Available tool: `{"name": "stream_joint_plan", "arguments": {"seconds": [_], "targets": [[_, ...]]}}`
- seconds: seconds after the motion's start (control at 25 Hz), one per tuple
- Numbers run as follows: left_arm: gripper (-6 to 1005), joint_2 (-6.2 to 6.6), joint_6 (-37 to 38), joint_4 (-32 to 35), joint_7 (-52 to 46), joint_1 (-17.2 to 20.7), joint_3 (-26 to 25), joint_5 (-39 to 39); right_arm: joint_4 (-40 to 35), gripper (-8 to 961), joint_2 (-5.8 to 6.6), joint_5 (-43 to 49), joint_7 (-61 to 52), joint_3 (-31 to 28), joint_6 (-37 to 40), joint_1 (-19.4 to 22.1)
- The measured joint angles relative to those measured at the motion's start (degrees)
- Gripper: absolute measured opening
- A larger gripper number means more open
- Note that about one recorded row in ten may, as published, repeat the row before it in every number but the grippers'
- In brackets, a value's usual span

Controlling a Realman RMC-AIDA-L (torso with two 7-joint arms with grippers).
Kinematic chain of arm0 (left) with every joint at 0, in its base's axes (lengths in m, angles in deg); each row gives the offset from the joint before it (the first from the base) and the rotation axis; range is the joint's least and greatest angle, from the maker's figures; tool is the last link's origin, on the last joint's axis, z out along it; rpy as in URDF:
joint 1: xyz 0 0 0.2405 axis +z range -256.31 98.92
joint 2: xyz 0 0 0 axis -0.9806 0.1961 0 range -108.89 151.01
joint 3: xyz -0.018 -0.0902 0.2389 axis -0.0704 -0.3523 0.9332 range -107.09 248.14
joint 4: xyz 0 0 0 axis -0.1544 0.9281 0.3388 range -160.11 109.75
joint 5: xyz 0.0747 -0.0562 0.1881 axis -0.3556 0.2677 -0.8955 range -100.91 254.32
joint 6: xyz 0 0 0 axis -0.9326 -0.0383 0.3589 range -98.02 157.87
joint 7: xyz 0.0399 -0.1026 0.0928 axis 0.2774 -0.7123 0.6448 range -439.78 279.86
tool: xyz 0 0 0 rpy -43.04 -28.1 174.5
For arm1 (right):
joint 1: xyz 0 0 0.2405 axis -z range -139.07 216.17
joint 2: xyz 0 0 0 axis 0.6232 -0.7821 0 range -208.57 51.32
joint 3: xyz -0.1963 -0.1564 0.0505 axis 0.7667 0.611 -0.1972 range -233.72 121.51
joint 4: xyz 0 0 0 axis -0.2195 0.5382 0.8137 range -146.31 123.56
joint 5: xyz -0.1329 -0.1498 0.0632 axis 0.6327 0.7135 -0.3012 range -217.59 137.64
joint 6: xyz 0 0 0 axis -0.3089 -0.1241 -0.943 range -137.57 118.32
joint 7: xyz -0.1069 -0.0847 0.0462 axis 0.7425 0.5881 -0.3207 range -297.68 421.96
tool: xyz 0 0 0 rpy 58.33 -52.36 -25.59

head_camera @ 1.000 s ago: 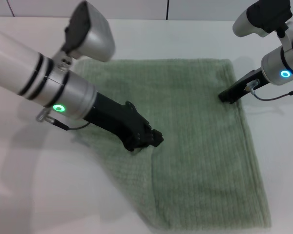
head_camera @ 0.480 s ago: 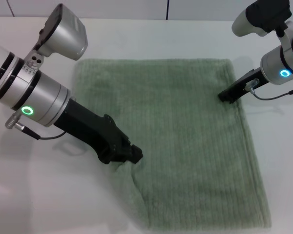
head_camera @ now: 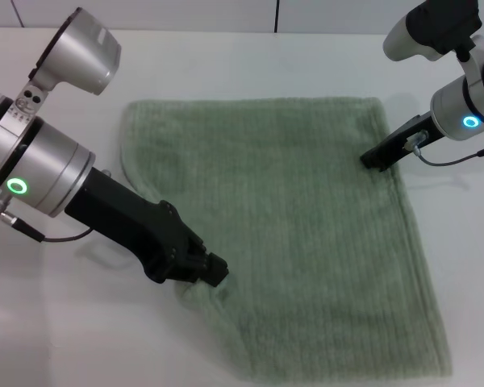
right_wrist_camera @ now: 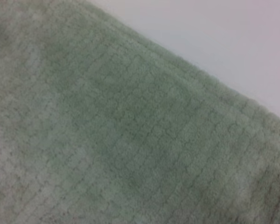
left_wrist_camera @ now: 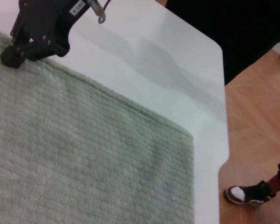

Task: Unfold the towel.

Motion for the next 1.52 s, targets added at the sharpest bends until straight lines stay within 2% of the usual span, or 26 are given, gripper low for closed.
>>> {"name": "stream_joint_plan", "arguments": {"seconds": [0.32,0.56,0.76,0.96,1.04,1.08,1.12,1.2,1.32,1.44,1.52], "targets": [[152,0.31,0.6,0.0,-0.4,1.3,-1.3,0.0,0.0,-1,0.00,0.0,0.0,0.2,0.0,0.0],[186,1.58,-0.2,-3.2,0.3,1.1,-4.7,-0.1,0.0,-1,0.00,0.0,0.0,0.2,0.0,-0.2],[215,2.12,-0.1,-2.7,1.1,1.6,-6.5,-0.1,0.0,-1,0.00,0.0,0.0,0.2,0.0,-0.1],[443,2.35,-0.1,-2.2,2.3,1.9,-7.5,-0.1,0.0,-1,-0.08,0.0,0.0,0.2,0.1,-0.1],[469,2.41,-0.2,-2.2,3.8,1.9,-9.8,0.0,0.0,-1,-0.09,0.0,0.0,0.2,0.2,-0.1],[481,2.39,-0.5,-2.2,5.6,1.9,-13.0,0.3,0.0,-1,-0.10,0.0,0.0,0.2,0.4,-0.1],[494,2.39,-0.5,-2.2,5.6,1.9,-13.0,0.3,0.0,-1,-0.10,0.0,0.0,0.2,0.4,-0.1],[520,1.93,-1.8,-2.9,9.3,1.8,-19.8,1.4,0.0,-1,-0.10,0.0,0.0,0.2,0.6,-0.1],[558,0.63,-5.3,-5.3,14.2,1.4,-25.7,4.6,0.0,-1,-0.10,-0.2,0.5,0.1,1.1,-0.1],[583,-0.36,-10.6,-9.4,18.5,1.3,-28.5,10.5,0.0,-1,-0.14,-0.3,0.7,0.1,1.9,-0.2],[580,-0.50,-15.3,-14.0,20.8,1.4,-28.9,17.0,-0.5,-1,-0.32,-0.4,0.8,0.0,2.4,-0.4]]}}
